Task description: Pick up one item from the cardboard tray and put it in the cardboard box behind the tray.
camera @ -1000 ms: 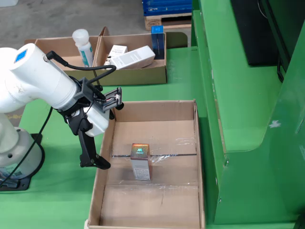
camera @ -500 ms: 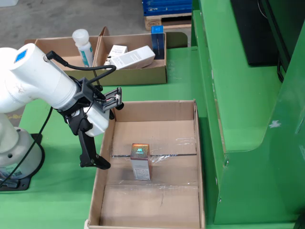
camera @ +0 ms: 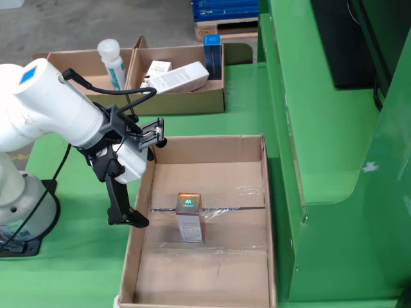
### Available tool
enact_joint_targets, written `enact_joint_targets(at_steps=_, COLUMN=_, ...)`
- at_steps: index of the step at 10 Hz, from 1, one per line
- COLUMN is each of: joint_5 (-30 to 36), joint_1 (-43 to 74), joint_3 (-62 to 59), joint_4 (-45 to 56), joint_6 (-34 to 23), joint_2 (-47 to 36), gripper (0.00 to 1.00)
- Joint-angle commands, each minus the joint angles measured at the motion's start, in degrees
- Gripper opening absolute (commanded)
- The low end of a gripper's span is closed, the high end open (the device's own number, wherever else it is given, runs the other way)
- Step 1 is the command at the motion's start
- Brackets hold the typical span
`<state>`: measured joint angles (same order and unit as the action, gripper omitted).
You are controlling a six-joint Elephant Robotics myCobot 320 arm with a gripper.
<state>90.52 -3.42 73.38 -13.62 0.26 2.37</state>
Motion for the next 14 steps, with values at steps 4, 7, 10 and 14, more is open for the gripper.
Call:
enact_joint_targets(at_steps=4, joint_5=-0.2, joint_1=-0.3, joint_3=-1.6, joint_4=-0.7, joint_6=0.0, joint_2=-0.9, gripper=1.00)
enact_joint_targets(at_steps=7, joint_5=-0.2, joint_1=-0.3, joint_3=-1.6, joint_4=-0.7, joint_6=0.0, joint_2=-0.9, gripper=1.00)
enact_joint_targets(at_steps=10, joint_5=-2.7, joint_1=-5.2, joint_3=2.4, joint_4=-1.6, joint_6=3.8, joint_2=-3.9, gripper=1.00)
enact_joint_targets(at_steps=14, joint_5=-10.4, joint_1=-20.3, joint_3=11.8, joint_4=-0.4, joint_6=16.5, joint_2=-13.0, gripper=1.00)
